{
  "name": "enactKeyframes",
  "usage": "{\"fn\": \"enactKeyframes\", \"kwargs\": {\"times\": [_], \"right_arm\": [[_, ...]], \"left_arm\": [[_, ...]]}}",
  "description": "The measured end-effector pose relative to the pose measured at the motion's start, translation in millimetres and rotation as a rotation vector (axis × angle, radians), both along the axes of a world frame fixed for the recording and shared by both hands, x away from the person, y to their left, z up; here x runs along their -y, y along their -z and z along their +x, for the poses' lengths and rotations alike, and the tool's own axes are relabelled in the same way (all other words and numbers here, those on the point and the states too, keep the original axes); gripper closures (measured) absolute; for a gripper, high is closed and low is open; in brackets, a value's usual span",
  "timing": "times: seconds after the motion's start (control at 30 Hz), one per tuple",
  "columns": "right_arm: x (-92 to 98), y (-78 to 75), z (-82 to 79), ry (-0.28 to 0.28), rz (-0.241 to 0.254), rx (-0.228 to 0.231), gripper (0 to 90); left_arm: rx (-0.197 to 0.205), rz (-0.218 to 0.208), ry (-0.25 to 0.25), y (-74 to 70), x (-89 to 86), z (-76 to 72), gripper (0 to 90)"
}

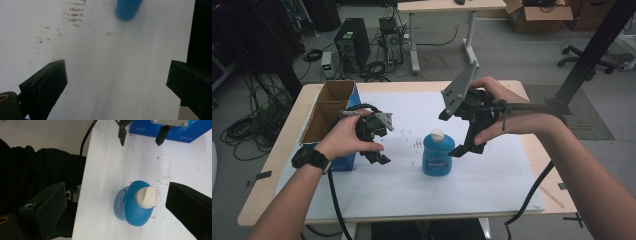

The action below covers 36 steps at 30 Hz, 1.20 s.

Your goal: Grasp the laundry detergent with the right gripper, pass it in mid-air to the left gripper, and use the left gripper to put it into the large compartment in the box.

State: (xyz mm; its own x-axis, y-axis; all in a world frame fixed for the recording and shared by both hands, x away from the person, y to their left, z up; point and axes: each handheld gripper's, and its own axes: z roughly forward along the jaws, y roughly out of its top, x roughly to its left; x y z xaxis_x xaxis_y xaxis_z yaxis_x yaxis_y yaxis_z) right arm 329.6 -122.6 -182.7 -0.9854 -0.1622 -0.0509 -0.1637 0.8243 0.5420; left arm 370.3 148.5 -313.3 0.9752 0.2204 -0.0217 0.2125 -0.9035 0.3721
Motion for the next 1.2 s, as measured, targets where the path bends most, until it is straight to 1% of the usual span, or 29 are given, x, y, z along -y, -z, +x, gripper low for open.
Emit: {"fn": "enactKeyframes", "kwargs": {"times": [0.03,0.1,0.2,0.27,0.37,0.43,0.5,0.53,0.57,0.6,0.8,0.83,0.93,1.0,1.07,1.1,1.2], "right_arm": [[1.1,-0.4,0.5,-0.003,0.009,-0.002,3.5],[4.2,-1.5,3.1,-0.006,0.032,-0.006,3.5],[9.6,-1.9,8.0,0.001,0.069,-0.006,3.3],[13.1,-1.7,11.1,0.000,0.092,-0.008,3.2],[18.0,-1.6,15.5,0.003,0.127,-0.014,3.3],[21.3,-1.2,18.2,0.006,0.149,-0.007,3.2],[25.1,0.1,21.2,0.010,0.177,-0.013,3.2],[27.0,1.1,22.6,0.012,0.187,-0.015,3.1],[27.0,1.1,22.6,0.012,0.187,-0.015,3.1],[31.7,3.9,25.6,0.021,0.220,-0.018,3.2],[41.5,13.5,33.2,0.042,0.285,-0.029,3.0],[43.3,16.0,34.5,0.045,0.296,-0.036,2.9],[46.8,22.6,36.9,0.053,0.303,-0.041,2.3],[49.8,27.4,38.6,0.057,0.318,-0.040,2.3],[53.3,33.0,40.8,0.067,0.328,-0.051,2.1],[53.3,33.0,40.8,0.067,0.328,-0.051,2.1],[59.6,43.4,44.3,0.089,0.345,-0.060,2.0]], "left_arm": [[-0.002,-0.007,0.000,-0.3,0.3,-0.7,3.6],[0.005,-0.003,-0.008,-1.0,0.5,-1.0,3.5],[0.012,-0.009,-0.010,-2.0,0.7,-1.8,3.5],[0.008,-0.015,-0.006,-2.8,1.1,-2.8,3.5],[0.019,-0.022,-0.009,-4.2,1.6,-3.7,3.5],[0.015,-0.028,-0.010,-4.8,1.3,-4.0,3.5],[0.018,-0.027,-0.016,-4.6,0.9,-4.1,3.5],[0.018,-0.028,-0.018,-4.6,0.7,-4.0,3.5],[0.018,-0.028,-0.018,-4.6,0.7,-4.0,3.5],[0.018,-0.031,-0.016,-4.8,0.6,-3.9,3.5],[0.020,-0.035,-0.021,-5.0,0.8,-4.3,3.5],[0.020,-0.036,-0.021,-5.2,0.6,-4.3,3.5],[0.020,-0.041,-0.020,-5.7,-0.1,-4.4,3.5],[0.025,-0.042,-0.026,-5.6,-0.2,-4.5,3.5],[0.025,-0.042,-0.024,-5.7,-0.2,-4.9,3.5],[0.025,-0.042,-0.024,-5.7,-0.2,-4.9,3.5],[0.028,-0.049,-0.027,-6.4,0.0,-5.7,3.5]]}}
